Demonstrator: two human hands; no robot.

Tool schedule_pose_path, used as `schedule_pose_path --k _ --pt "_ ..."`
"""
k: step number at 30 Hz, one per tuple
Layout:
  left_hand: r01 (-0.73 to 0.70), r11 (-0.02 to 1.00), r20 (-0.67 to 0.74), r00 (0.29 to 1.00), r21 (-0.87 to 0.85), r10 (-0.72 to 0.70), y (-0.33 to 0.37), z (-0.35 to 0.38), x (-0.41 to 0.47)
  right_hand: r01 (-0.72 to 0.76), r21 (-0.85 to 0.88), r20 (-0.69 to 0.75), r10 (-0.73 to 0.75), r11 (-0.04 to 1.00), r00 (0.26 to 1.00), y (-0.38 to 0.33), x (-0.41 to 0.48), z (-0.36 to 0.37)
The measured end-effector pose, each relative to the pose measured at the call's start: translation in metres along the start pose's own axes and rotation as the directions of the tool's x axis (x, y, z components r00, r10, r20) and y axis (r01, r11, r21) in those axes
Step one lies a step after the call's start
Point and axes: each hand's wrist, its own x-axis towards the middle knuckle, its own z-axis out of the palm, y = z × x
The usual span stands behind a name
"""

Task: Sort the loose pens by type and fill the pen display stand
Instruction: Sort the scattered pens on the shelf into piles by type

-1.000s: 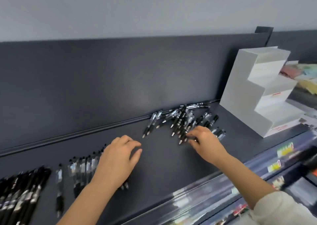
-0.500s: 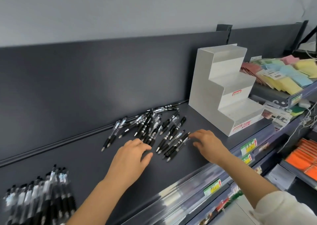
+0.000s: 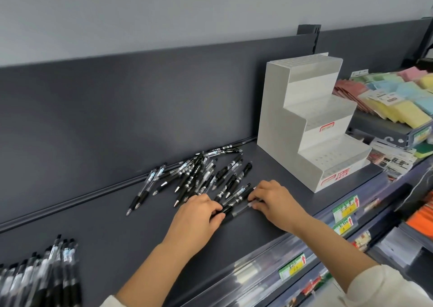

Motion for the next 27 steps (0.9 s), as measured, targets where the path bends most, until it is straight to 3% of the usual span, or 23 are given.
schedule_pose_path --k 9,17,20,23,27 --pt "0.066 0.997 0.017 0.998 0.030 -0.067 0.004 0.008 0.011 -0.186 0.041 -0.015 0.187 0.982 0.982 0.041 -0.008 -0.015" --pt "0.133 0.986 -0.021 0.991 0.100 -0.131 0.010 0.015 0.006 -0.418 0.167 -0.162 0.443 0.893 0.882 0.048 -0.019 -0.017" --pt "0.175 0.984 -0.079 0.982 0.006 -0.174 0.005 0.012 0.000 -0.414 0.224 -0.159 0.452 0.882 0.877 0.044 -0.020 -0.015" --pt "0.210 0.952 -0.168 0.954 -0.221 -0.249 -0.003 0.000 -0.004 -0.376 0.304 -0.157 0.436 0.875 0.886 0.034 -0.020 -0.013" --pt "0.233 0.795 -0.230 0.878 -0.560 -0.419 -0.011 -0.030 -0.014 -0.276 0.412 -0.188 0.377 0.868 0.907 0.011 -0.015 -0.013"
